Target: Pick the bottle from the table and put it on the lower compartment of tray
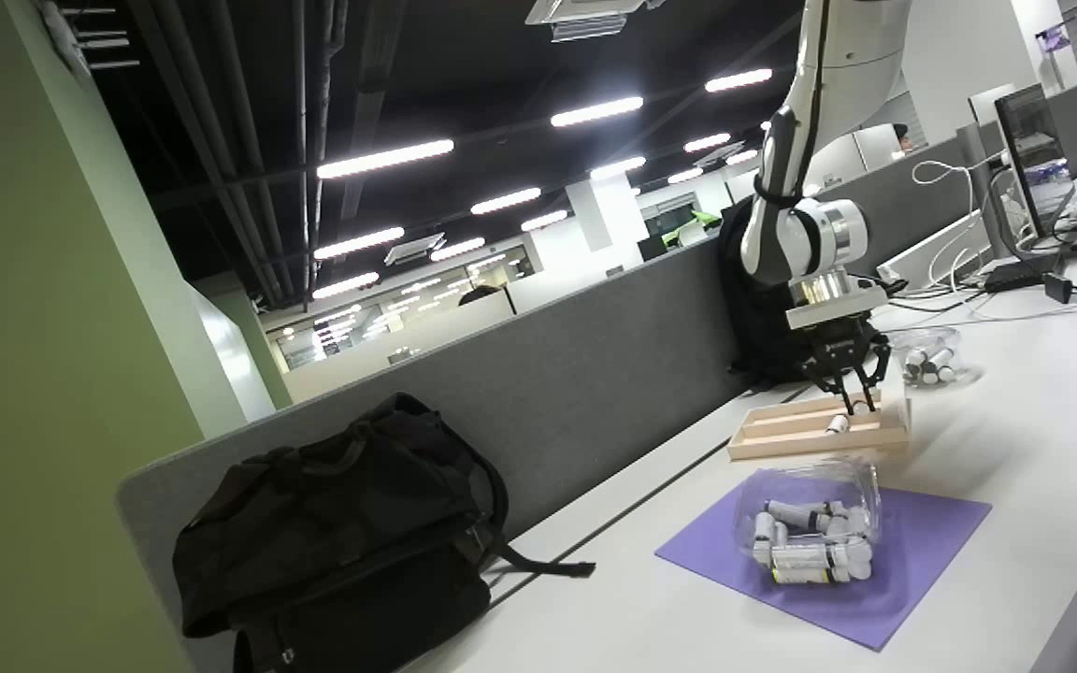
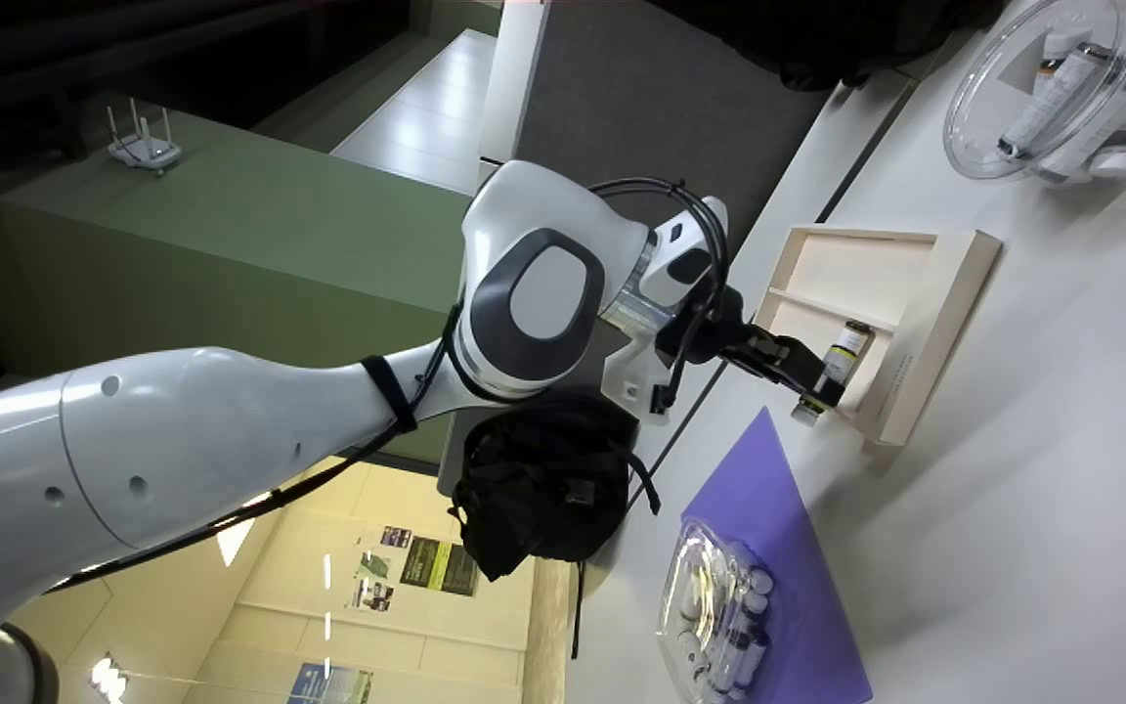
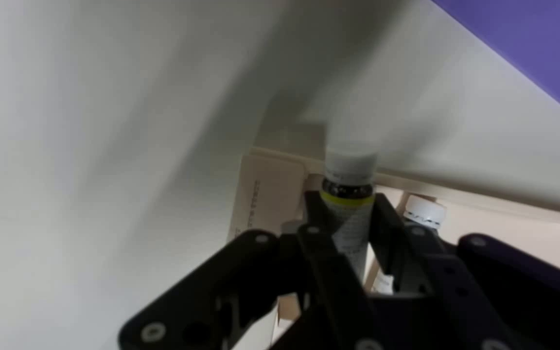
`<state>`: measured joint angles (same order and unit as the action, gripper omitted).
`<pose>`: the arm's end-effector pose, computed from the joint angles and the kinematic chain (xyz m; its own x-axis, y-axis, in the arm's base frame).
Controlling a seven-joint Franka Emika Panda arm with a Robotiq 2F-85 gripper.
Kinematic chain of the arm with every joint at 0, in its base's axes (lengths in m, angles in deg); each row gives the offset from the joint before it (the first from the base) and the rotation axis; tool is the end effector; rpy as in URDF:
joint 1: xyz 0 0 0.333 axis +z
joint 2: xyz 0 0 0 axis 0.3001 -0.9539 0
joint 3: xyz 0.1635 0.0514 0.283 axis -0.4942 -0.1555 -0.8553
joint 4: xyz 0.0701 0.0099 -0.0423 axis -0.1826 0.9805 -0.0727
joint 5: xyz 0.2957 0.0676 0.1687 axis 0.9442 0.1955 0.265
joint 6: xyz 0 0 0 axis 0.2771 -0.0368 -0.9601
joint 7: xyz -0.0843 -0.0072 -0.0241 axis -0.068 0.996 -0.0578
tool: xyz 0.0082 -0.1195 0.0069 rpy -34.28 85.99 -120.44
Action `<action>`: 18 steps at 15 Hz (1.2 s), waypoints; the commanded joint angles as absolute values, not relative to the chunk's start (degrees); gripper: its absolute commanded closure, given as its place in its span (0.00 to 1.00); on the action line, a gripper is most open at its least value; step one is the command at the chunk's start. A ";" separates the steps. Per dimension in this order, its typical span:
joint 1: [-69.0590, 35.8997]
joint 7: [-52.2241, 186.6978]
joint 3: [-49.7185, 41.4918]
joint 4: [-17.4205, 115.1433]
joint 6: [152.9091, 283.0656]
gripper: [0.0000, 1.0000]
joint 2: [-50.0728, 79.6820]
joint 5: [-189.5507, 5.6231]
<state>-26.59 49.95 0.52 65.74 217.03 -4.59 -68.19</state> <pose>0.5612 -0.1654 0.1922 0.5712 -0.7881 -0.2296 -0.8145 -0.5788 -0.0396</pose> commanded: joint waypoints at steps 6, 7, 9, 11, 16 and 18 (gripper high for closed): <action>-29.16 50.07 -0.23 63.34 216.71 0.89 -5.66 -64.69; -29.33 50.16 -0.27 63.08 216.72 0.89 -5.94 -64.40; -29.49 50.25 -0.30 62.69 216.88 0.89 -6.48 -64.18; -29.52 50.17 -0.29 62.15 217.12 0.89 -7.17 -64.22; -29.58 50.07 -0.28 61.02 217.44 0.89 -8.52 -64.30; -29.50 50.03 -0.13 60.97 217.81 0.89 -8.53 -64.46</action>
